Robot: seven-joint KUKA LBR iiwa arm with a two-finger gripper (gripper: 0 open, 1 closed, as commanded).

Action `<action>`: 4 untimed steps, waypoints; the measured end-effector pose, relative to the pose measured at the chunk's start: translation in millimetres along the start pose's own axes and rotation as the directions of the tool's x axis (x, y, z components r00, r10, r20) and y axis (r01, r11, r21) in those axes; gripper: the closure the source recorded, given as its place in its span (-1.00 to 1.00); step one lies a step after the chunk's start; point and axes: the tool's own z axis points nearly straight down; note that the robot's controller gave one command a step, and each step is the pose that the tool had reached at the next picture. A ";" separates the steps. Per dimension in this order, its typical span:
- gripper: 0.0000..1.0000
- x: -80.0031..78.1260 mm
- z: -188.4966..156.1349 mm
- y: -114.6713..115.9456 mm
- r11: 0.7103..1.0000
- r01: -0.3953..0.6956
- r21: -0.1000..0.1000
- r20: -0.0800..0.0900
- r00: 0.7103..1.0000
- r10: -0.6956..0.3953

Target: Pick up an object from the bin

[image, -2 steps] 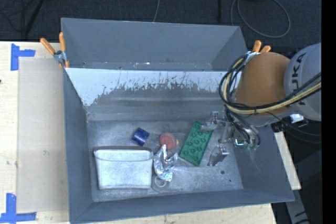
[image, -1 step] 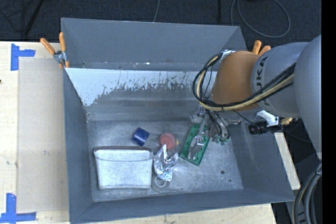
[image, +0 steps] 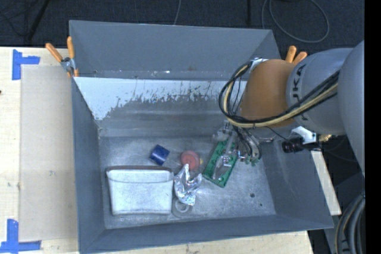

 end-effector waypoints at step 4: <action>1.00 20.9 -147.9 -11.7 0.997 -0.076 -0.002 0.001 0.997 0.076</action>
Offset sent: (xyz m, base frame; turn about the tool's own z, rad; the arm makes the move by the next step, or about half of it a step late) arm 0.0084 -0.0149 -0.0019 -0.0011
